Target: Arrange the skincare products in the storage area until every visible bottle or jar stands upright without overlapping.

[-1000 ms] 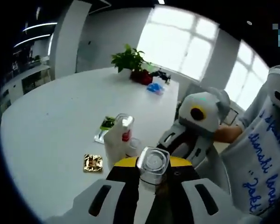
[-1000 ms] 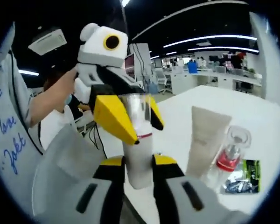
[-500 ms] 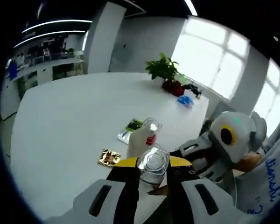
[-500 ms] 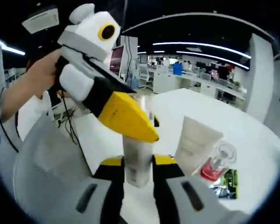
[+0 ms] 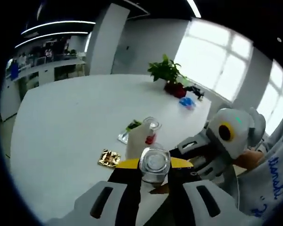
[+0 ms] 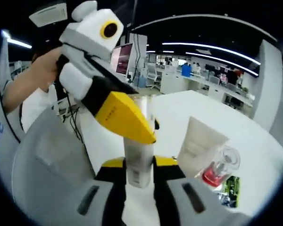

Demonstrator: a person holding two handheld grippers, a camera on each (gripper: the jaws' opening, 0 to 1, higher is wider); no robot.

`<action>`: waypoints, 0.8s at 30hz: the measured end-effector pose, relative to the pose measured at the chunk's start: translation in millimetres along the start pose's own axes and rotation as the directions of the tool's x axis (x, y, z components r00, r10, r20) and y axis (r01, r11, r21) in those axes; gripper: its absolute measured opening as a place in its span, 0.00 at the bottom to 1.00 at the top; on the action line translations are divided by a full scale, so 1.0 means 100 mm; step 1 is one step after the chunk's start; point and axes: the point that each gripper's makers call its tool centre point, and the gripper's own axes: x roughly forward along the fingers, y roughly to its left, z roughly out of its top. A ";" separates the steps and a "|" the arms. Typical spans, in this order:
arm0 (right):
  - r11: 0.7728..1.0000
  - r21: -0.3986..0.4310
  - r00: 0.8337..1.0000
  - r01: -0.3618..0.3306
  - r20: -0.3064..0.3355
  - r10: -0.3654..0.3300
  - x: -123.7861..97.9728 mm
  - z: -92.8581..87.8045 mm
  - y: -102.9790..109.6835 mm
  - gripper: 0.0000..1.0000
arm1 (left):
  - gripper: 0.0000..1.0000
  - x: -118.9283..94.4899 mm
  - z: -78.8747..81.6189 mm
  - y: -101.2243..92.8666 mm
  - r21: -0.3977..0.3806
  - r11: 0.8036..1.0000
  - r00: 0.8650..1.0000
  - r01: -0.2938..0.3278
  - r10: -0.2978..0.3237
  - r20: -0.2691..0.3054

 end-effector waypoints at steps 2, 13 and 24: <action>0.998 0.022 0.999 -0.051 0.016 0.051 -0.03 -0.01 0.03 0.20 | 0.17 -0.01 -0.02 -0.06 0.062 0.997 0.998 0.054 -0.053 -0.019; 0.959 -0.025 0.956 -0.282 0.081 0.283 -0.16 -0.04 0.24 0.20 | 0.19 -0.09 -0.13 -0.30 0.210 0.945 0.968 0.252 -0.242 -0.071; 0.921 -0.050 0.911 -0.386 0.135 0.390 -0.26 0.02 0.36 0.20 | 0.20 -0.14 -0.07 -0.46 0.322 0.881 0.936 0.346 -0.347 -0.059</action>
